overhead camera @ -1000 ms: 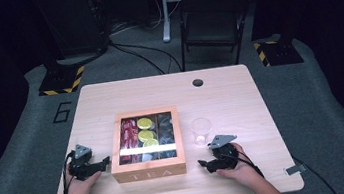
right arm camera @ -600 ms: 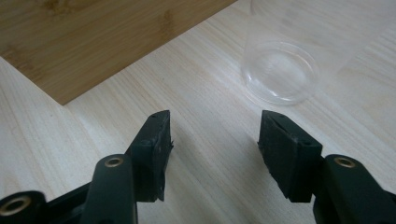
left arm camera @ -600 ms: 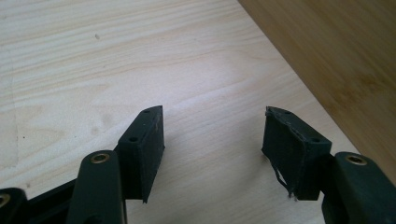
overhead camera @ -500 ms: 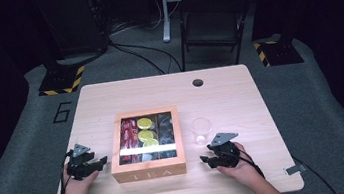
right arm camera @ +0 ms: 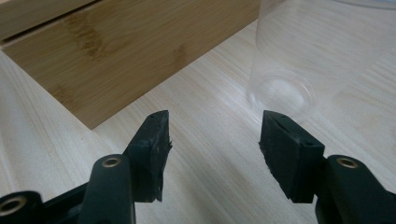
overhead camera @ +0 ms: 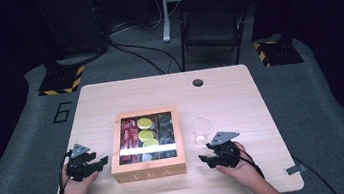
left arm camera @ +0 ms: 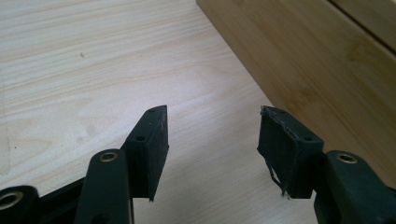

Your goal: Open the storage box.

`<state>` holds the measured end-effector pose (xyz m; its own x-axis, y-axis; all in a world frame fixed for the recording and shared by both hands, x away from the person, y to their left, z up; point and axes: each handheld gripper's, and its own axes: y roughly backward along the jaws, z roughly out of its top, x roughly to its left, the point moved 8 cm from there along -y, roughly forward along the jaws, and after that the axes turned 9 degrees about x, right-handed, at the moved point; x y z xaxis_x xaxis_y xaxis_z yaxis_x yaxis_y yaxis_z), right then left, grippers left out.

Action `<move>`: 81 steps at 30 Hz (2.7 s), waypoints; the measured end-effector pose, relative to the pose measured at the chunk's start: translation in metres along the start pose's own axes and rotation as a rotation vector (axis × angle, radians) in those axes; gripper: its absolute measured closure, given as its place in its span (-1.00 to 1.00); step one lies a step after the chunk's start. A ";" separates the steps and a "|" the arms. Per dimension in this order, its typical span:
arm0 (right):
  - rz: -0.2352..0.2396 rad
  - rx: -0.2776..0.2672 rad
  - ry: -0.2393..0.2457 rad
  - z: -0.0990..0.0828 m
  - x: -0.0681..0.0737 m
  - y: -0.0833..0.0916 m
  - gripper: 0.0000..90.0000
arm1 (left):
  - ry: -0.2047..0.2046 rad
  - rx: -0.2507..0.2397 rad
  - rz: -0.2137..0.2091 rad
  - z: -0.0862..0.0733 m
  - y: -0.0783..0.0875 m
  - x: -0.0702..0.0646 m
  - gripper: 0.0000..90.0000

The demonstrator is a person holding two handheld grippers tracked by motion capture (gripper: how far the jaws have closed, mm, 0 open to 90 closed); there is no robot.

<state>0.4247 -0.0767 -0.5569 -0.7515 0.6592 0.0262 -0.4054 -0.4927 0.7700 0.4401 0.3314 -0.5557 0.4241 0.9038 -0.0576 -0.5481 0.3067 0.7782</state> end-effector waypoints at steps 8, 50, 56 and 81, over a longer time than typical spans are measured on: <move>0.005 -0.001 -0.010 0.003 0.000 0.005 -0.02 | 0.022 -0.008 -0.017 0.001 0.005 -0.003 0.00; 0.114 -0.067 0.038 0.044 0.055 0.046 0.82 | 0.007 -0.088 -0.028 0.009 0.032 -0.016 0.12; 0.129 -0.075 0.031 0.037 0.065 0.040 0.85 | 0.010 -0.086 -0.029 0.008 0.031 -0.015 0.12; 0.146 -0.013 0.090 0.028 0.076 0.021 0.96 | 0.003 -0.080 -0.031 0.008 0.030 -0.014 0.11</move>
<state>0.3733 -0.0213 -0.5206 -0.8461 0.5270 0.0794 -0.2949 -0.5871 0.7539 0.4235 0.3251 -0.5270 0.4398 0.8943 -0.0824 -0.5905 0.3571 0.7238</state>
